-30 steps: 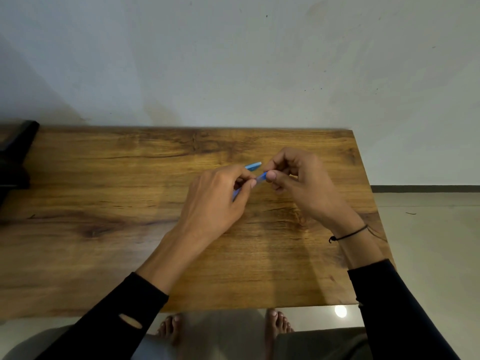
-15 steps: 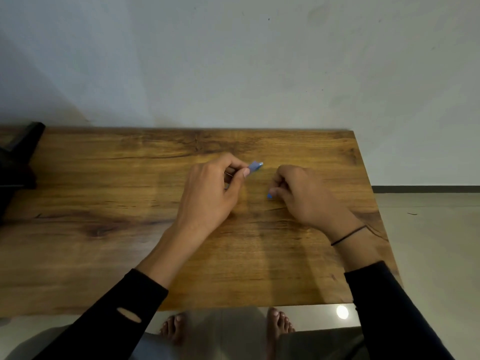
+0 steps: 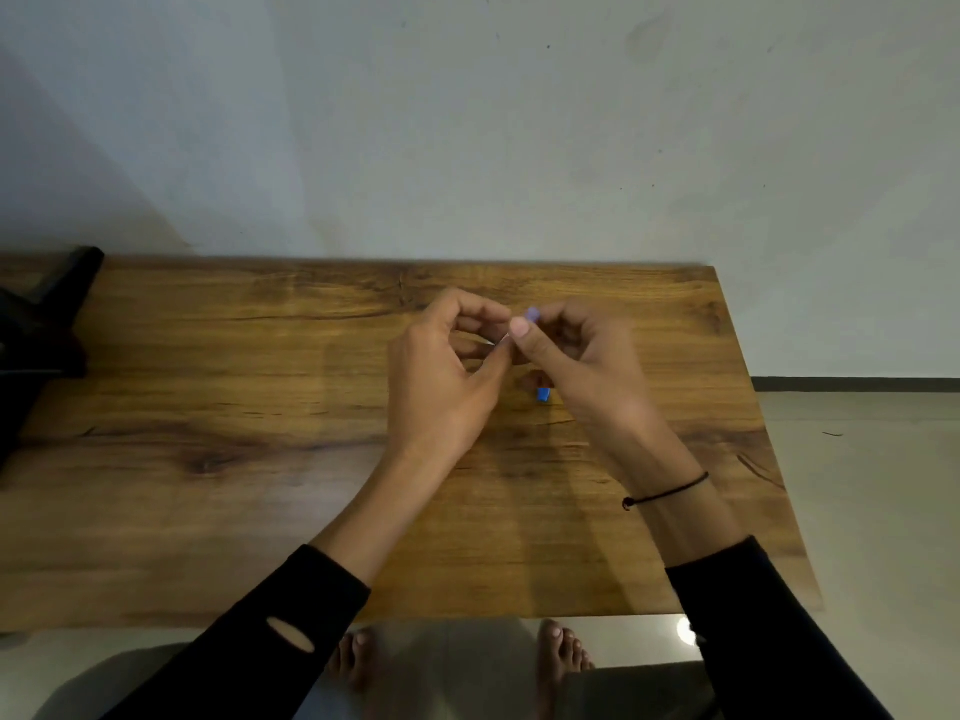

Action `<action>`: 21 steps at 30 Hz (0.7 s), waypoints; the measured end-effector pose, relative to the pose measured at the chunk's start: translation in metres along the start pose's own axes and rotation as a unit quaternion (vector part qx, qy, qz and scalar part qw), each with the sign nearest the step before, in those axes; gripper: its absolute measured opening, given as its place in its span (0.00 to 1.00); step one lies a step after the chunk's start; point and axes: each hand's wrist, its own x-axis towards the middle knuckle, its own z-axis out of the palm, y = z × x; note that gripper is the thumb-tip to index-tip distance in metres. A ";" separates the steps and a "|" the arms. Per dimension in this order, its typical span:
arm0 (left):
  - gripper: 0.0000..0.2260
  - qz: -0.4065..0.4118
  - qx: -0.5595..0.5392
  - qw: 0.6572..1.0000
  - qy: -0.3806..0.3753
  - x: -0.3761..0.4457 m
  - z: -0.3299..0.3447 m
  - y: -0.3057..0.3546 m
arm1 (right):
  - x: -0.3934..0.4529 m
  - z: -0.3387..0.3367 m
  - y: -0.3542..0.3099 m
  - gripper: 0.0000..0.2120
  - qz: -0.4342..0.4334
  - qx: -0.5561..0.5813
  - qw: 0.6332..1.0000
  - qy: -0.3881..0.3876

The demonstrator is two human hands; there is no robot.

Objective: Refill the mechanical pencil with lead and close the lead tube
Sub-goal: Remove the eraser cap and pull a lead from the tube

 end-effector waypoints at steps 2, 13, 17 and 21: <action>0.10 0.004 0.007 0.999 0.037 -0.002 0.002 0.001 | -0.003 0.008 0.004 0.11 0.024 0.068 0.997 0.013; 0.42 -0.373 -0.586 0.714 -0.084 0.013 -0.012 0.002 | 0.007 -0.019 0.001 0.09 -0.193 -0.173 0.963 -0.077; 0.49 -0.345 -0.620 0.693 -0.129 0.005 -0.007 0.007 | 0.005 -0.021 -0.011 0.08 -0.173 -0.211 0.949 -0.157; 0.52 -0.330 -0.635 0.684 -0.142 0.001 0.001 0.004 | 0.004 -0.024 -0.025 0.04 -0.150 -0.208 0.949 -0.181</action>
